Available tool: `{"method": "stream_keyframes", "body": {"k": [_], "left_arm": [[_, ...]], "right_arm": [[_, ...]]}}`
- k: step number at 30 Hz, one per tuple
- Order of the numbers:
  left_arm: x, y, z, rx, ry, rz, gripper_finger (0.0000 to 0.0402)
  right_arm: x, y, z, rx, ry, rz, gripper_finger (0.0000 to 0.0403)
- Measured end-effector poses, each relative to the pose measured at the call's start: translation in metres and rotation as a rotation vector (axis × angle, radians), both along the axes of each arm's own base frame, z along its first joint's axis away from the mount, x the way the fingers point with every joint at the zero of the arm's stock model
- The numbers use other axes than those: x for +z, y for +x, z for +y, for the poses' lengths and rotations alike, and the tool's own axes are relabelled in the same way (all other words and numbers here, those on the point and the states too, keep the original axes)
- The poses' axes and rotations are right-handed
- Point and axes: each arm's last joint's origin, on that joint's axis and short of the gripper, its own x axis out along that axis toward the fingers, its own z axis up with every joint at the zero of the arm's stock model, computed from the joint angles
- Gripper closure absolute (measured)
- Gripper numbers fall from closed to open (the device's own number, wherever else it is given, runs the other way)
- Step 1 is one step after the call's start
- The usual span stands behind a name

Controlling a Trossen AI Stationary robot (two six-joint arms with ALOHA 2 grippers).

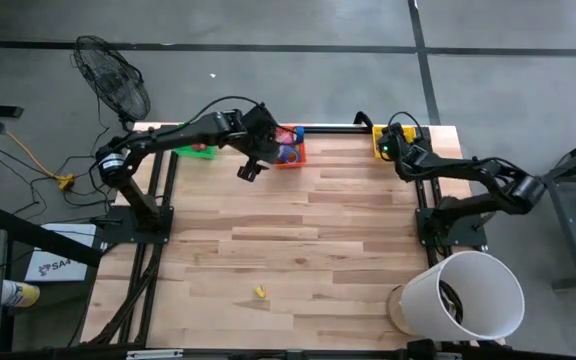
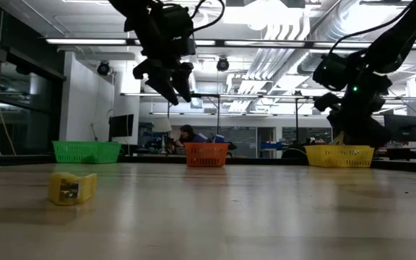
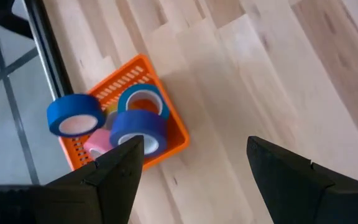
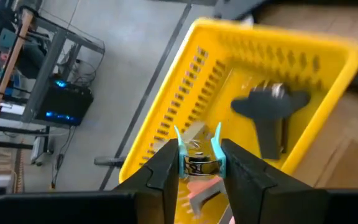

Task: Pick and place Stapler, Stapler remover, tape
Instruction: Put the blue staple remover into the yellow bin, then put the yellow stapler into the green bin

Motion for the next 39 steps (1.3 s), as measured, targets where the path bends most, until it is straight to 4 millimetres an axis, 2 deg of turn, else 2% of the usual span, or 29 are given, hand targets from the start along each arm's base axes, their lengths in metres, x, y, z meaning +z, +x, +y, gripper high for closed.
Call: {"method": "stream_keyframes", "body": {"k": [5, 12, 23, 27, 32, 39], "left_arm": [[0.000, -0.005, 0.010, 0.024, -0.001, 0.004, 0.0122], [-0.001, -0.013, 0.020, 0.039, -0.044, 0.001, 0.0122], [-0.002, -0.014, 0.021, 0.033, -0.044, 0.013, 0.0122], [-0.002, -0.015, 0.020, 0.028, -0.047, 0.026, 0.0122], [-0.002, -0.018, 0.018, 0.029, -0.059, 0.046, 0.0122], [0.013, -0.028, 0.012, 0.033, -0.059, 0.019, 0.0122]], "right_arm": [[-0.009, 0.007, -0.005, 0.005, -0.014, -0.009, 0.0289], [-0.007, 0.008, -0.005, -0.031, -0.063, 0.025, 0.0271], [-0.003, 0.012, -0.008, 0.029, -0.090, 0.070, 0.0222], [0.001, 0.016, -0.010, 0.119, -0.102, 0.108, 0.0215], [0.010, 0.027, -0.010, 0.303, -0.163, 0.237, 0.0214], [0.021, 0.049, 0.001, 0.558, -0.270, 0.335, 0.0214]]}}
